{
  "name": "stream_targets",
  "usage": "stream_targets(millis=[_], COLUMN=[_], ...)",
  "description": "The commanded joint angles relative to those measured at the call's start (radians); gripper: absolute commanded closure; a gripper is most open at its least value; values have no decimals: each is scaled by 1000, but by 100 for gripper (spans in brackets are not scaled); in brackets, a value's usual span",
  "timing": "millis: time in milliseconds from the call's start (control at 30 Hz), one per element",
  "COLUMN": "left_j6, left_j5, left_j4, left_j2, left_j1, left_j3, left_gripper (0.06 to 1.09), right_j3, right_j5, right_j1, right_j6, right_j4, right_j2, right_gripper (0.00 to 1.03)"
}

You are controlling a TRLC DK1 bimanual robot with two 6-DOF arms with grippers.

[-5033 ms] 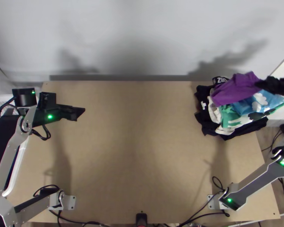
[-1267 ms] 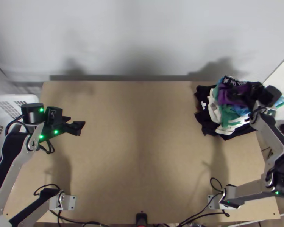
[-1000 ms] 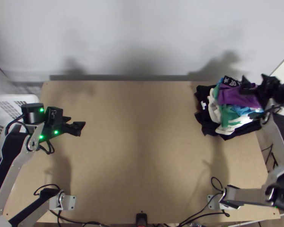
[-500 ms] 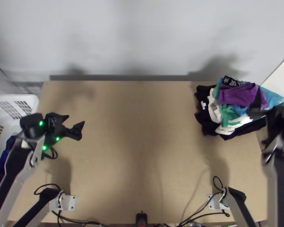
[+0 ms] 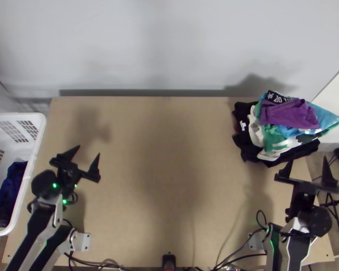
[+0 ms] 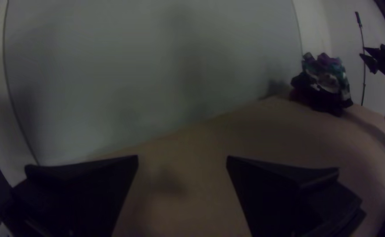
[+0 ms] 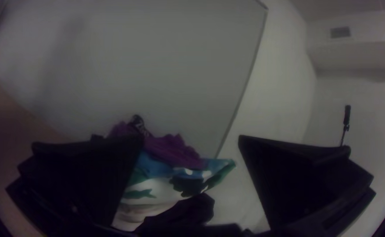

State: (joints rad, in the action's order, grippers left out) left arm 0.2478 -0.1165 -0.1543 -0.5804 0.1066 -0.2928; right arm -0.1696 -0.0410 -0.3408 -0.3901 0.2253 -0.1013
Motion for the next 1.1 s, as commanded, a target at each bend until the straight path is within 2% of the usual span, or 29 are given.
stream_targets(millis=[0,133,267,533,767,900,967,1067], left_j6=[28,19,1,38,65,79,82,84], left_j5=[5,6,5,5,5,-8,-17,-22], left_j4=[-82,-45,81,326,363,391,394,395], left_j2=[109,251,356,583,582,582,582,582], left_j1=[45,62,62,45,42,51,56,59], left_j3=[170,210,213,218,218,218,218,218], left_gripper=[11,11,11,11,11,11,11,11], right_j3=[74,74,74,71,73,76,76,76], right_j5=[41,41,43,43,39,41,33,15], right_j1=[25,45,98,95,111,102,111,111], right_j6=[73,80,42,3,-61,-67,-102,-102], right_j4=[-135,-190,-287,-382,-458,-466,-501,-503], right_j2=[104,104,106,107,106,106,104,104], right_gripper=[3,3,3,3,3,3,3,3])
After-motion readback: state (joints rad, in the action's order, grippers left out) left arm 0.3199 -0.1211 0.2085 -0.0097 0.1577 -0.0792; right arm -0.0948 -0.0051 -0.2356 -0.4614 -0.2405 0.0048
